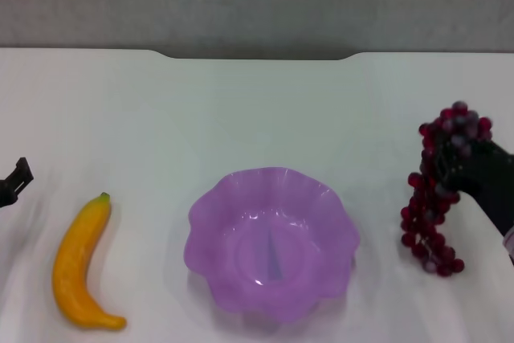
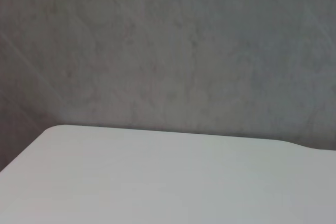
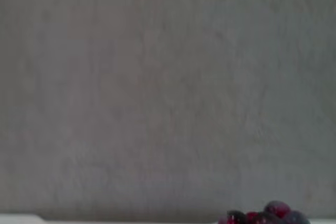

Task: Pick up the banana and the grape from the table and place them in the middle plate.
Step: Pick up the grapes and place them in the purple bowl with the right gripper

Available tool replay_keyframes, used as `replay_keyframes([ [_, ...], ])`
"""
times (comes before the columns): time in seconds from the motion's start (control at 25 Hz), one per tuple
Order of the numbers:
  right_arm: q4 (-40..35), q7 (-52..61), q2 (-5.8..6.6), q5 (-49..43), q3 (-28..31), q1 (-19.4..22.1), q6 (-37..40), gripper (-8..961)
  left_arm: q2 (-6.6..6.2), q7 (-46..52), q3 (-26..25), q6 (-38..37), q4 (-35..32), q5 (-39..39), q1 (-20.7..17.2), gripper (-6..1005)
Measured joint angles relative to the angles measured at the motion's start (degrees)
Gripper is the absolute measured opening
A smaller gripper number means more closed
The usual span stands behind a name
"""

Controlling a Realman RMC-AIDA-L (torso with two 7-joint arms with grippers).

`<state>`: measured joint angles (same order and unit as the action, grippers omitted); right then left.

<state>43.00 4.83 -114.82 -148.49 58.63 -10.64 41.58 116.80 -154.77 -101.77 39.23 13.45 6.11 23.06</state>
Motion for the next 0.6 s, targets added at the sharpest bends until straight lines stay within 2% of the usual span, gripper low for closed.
replay_keyframes([
  [0.36, 7.05, 1.68, 0.22, -9.4, 1.47, 1.14, 5.9, 327, -0.07, 0.0, 0.0, -0.01, 0.0, 0.03, 0.02, 893],
  [0.6, 12.13, 7.53, 0.28, -16.92, 1.98, 0.66, 6.64, 326, -0.04, 0.0, 0.08, -0.07, 0.0, 0.13, 0.1, 893],
])
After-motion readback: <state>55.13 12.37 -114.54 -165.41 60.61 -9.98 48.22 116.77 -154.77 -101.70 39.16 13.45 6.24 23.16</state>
